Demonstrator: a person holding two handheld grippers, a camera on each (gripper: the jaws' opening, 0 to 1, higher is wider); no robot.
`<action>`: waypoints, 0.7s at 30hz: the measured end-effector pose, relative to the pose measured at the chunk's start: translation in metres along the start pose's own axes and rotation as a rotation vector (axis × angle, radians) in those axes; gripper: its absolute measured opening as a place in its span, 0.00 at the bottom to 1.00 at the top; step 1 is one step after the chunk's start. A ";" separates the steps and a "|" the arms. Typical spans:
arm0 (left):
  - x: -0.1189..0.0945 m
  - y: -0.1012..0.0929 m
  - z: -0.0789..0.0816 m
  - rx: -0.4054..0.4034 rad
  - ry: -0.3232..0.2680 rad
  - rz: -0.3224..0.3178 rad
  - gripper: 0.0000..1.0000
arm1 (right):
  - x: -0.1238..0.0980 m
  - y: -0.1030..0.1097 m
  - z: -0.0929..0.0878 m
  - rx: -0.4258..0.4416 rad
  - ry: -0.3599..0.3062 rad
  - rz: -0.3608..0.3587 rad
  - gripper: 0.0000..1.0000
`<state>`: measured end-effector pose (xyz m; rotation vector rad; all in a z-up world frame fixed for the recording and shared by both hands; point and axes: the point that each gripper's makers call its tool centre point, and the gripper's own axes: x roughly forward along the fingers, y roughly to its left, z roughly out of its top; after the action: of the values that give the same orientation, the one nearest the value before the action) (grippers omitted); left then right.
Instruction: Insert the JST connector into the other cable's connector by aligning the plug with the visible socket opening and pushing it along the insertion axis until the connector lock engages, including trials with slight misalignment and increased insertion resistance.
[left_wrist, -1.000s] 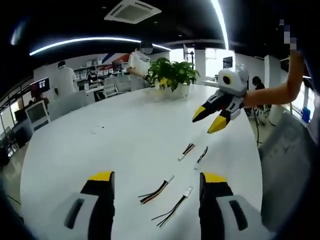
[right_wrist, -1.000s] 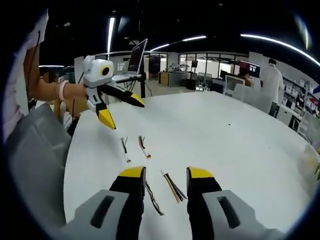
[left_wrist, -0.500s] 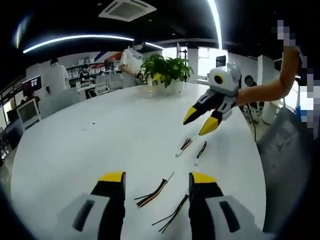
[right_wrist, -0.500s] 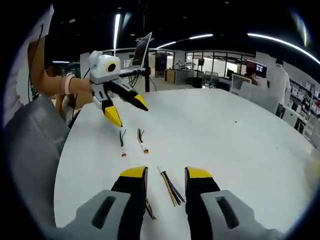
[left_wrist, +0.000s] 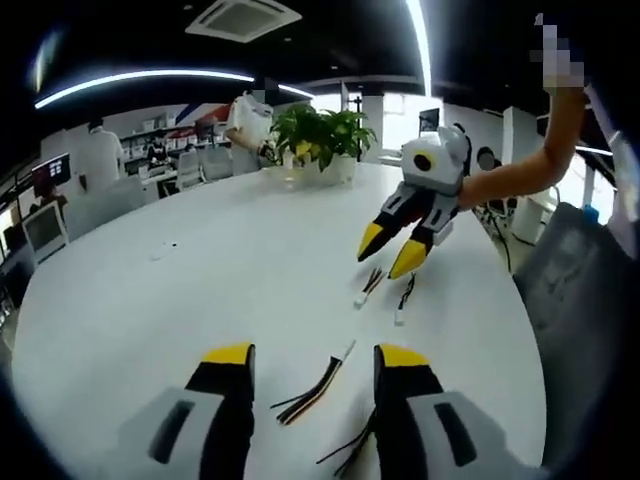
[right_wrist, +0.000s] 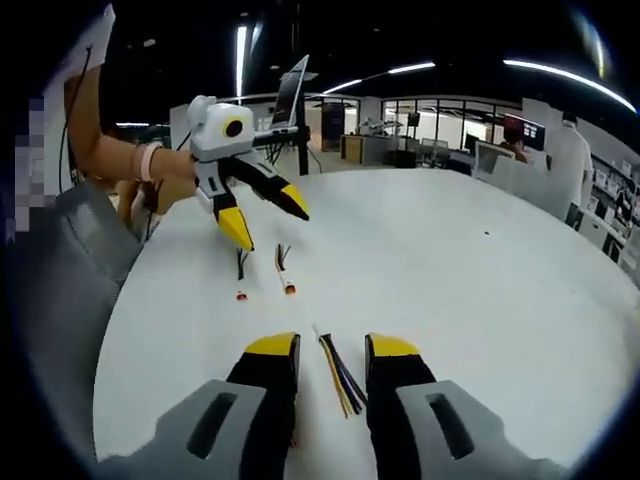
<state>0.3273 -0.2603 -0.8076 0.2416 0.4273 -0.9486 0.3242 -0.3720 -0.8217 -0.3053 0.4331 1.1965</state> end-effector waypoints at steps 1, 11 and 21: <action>0.002 0.000 -0.002 0.027 0.005 -0.002 0.42 | 0.001 0.000 0.000 -0.008 -0.008 0.005 0.23; 0.014 -0.011 0.000 0.034 -0.098 -0.093 0.31 | 0.013 0.006 -0.004 -0.049 -0.062 0.065 0.18; 0.024 -0.013 -0.014 -0.002 -0.101 -0.158 0.22 | 0.023 0.004 -0.008 -0.003 -0.115 0.083 0.15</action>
<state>0.3253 -0.2793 -0.8312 0.1593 0.3581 -1.1103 0.3265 -0.3554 -0.8395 -0.2217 0.3468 1.2885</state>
